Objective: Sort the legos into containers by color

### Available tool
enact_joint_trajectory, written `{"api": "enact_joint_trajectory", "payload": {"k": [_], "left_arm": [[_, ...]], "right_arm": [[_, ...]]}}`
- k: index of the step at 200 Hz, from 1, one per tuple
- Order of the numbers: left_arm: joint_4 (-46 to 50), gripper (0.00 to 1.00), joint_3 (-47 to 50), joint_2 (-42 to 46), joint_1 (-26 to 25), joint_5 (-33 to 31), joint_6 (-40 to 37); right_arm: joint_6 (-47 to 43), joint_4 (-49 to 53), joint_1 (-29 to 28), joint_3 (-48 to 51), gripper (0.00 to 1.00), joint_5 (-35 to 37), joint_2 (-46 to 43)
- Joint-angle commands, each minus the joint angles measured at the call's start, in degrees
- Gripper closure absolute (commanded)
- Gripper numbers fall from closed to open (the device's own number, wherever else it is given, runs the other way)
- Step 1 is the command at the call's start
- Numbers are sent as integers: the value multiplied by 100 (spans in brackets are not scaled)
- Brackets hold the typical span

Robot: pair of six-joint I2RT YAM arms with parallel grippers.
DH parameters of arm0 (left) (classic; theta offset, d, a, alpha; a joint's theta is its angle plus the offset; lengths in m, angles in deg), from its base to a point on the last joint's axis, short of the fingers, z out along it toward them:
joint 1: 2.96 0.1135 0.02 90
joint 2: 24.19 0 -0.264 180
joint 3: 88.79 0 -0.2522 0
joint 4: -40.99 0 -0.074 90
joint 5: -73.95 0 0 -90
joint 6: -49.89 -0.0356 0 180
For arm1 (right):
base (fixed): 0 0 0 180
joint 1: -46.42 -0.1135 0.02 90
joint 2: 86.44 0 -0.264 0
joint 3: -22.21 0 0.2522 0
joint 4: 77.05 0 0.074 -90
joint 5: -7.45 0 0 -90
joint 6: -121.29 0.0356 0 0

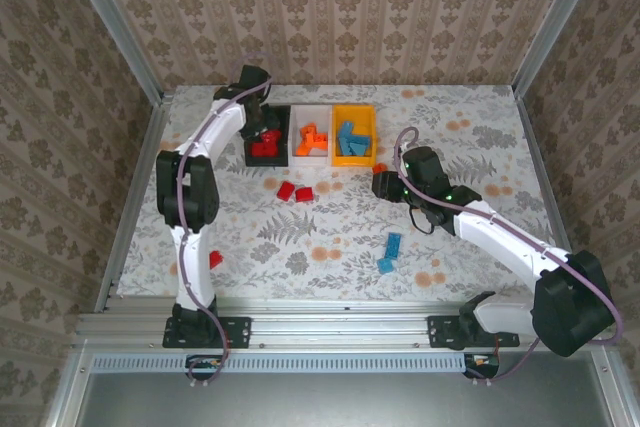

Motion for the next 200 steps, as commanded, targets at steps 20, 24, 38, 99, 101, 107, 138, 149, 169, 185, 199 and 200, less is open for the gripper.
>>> {"api": "enact_joint_trajectory", "payload": {"k": [20,24,38,99,101,107,138,149,169,185,199,200], "left_arm": [[18,13,92,656,-180,-118,-483],[-36,12,207,777,-240,-115,-519],[-321,11,776,1294,-557,-208,-728],[-906,22,3681,2877,-1743,-960,-1443],[-926,22,3728,2910,-1761,-962,-1458],[-982,24,3918,2987,-1801,-968,-1536],[-1142,26,4531,2863,-1806,-1157,-1793],[-1221,26,4603,2724,-1814,-1182,-1847],[-1409,26,4553,2416,-1804,-1136,-2033],[-1421,26,4387,2135,-1776,-1195,-2112],[-1401,26,4206,1905,-1689,-1147,-2162],[-1398,26,4199,1888,-1685,-1148,-2165]], "right_arm": [[-34,-46,35,67,49,104,-93],[-33,-46,31,67,49,102,-100],[-32,-49,31,75,48,109,-130],[49,-181,27,111,47,-50,-62],[52,-184,27,106,47,-55,-63],[62,-187,27,102,47,-82,-49],[88,-204,27,102,47,-144,-22],[91,-179,27,106,47,-149,-36],[88,-158,27,111,47,-145,-70],[81,-122,27,102,47,-136,-75],[68,-90,27,95,47,-127,-98],[65,-94,27,103,47,-122,-100]]}}
